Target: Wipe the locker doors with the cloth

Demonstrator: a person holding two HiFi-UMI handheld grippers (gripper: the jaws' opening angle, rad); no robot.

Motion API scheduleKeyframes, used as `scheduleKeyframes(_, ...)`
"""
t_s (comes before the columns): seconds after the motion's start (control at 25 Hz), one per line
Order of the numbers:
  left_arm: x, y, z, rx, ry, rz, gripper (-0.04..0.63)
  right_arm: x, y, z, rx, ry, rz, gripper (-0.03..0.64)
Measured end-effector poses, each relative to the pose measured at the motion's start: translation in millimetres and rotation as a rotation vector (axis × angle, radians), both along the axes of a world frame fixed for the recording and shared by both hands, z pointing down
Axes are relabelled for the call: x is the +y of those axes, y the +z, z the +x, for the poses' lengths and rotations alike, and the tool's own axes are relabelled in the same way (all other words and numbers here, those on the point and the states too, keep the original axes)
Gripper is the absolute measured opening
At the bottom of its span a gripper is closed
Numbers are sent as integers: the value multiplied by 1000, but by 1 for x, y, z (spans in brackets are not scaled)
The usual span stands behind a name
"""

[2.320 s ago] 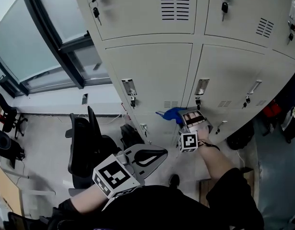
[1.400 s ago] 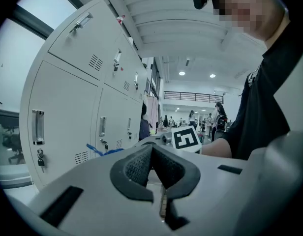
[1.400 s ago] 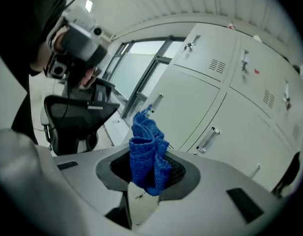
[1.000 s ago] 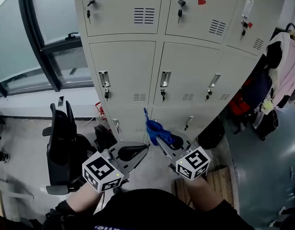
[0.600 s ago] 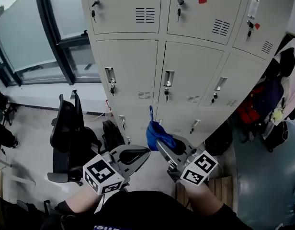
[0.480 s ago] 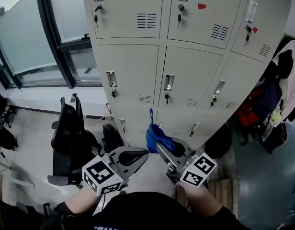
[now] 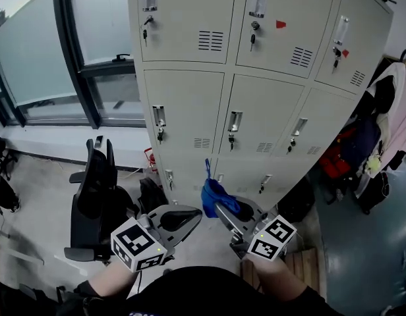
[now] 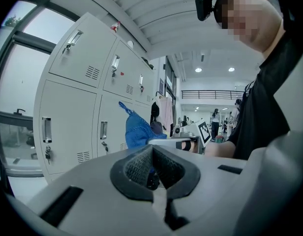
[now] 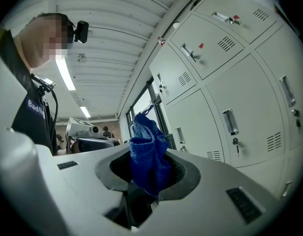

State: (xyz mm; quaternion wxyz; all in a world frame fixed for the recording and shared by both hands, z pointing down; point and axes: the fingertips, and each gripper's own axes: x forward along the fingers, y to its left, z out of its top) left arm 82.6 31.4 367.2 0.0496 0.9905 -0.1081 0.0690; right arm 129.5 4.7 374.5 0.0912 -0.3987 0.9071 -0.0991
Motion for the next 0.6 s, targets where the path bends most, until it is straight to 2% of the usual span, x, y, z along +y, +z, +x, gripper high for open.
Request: scheduleKeyframes(0.6,6,2,-23,7,7,-9,8,3,2,-24,-2,8,-15,103)
